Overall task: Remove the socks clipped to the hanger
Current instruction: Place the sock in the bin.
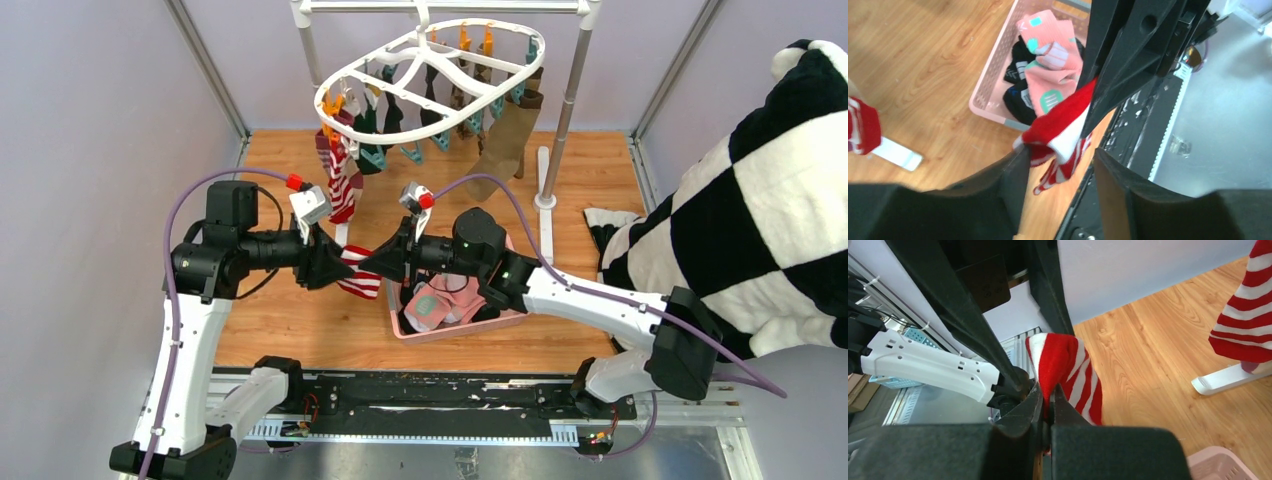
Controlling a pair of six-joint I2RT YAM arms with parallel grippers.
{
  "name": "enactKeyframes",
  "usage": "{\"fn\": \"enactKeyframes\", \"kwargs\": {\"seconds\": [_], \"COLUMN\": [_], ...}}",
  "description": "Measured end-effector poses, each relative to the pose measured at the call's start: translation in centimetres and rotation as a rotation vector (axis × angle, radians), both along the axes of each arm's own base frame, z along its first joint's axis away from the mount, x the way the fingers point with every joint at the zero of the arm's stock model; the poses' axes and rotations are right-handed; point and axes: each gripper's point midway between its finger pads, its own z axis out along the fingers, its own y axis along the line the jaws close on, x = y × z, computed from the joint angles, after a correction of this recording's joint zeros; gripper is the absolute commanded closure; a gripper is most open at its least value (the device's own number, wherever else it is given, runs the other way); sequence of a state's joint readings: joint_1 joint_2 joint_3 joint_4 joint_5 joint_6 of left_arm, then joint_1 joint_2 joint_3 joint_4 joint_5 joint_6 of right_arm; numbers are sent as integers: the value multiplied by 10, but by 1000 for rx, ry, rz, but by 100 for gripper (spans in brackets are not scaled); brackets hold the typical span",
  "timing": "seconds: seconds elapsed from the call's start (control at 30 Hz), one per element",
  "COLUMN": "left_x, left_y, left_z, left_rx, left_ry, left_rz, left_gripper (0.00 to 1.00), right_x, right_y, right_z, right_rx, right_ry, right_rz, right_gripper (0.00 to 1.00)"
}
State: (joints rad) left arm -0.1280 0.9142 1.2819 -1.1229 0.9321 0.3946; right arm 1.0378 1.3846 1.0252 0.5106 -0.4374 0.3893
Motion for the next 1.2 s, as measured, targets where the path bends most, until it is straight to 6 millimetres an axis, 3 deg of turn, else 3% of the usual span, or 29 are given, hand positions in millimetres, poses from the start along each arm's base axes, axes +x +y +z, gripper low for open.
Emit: {"fn": "enactKeyframes", "kwargs": {"seconds": [0.07,0.1,0.23,0.37,0.67,0.8,0.9,1.03,1.1,1.2], "left_x": [2,2,8,14,32,47,59,66,67,68], "left_y": [2,3,8,12,21,34,52,69,73,75], "left_z": [-3,-4,-9,-14,-32,-40,-43,-44,-45,-46], "left_rx": [16,21,57,86,142,146,142,133,124,112], "left_ry": [-10,-5,-10,-5,74,124,149,158,161,169], "left_rz": [4,11,44,71,138,207,290,364,377,382], "left_gripper": [4,1,0,0,0,0,0,0,0,0], "right_x": [-2,-4,-7,1,71,88,94,98,100,98], "right_y": [-5,-9,-33,-63,-158,-200,-223,-239,-241,-239], "right_z": [0,0,-8,-33,-166,-216,-239,-235,-218,-175], "right_rx": [-1,0,-18,-62,-409,-582,-702,-793,-783,-677], "right_ry": [4,3,19,70,313,368,373,355,337,307], "right_rz": [-3,-7,-43,-115,-606,-817,-926,-997,-1005,-995], "right_gripper": [100,100,99,100,89,70,52,45,46,54]}}
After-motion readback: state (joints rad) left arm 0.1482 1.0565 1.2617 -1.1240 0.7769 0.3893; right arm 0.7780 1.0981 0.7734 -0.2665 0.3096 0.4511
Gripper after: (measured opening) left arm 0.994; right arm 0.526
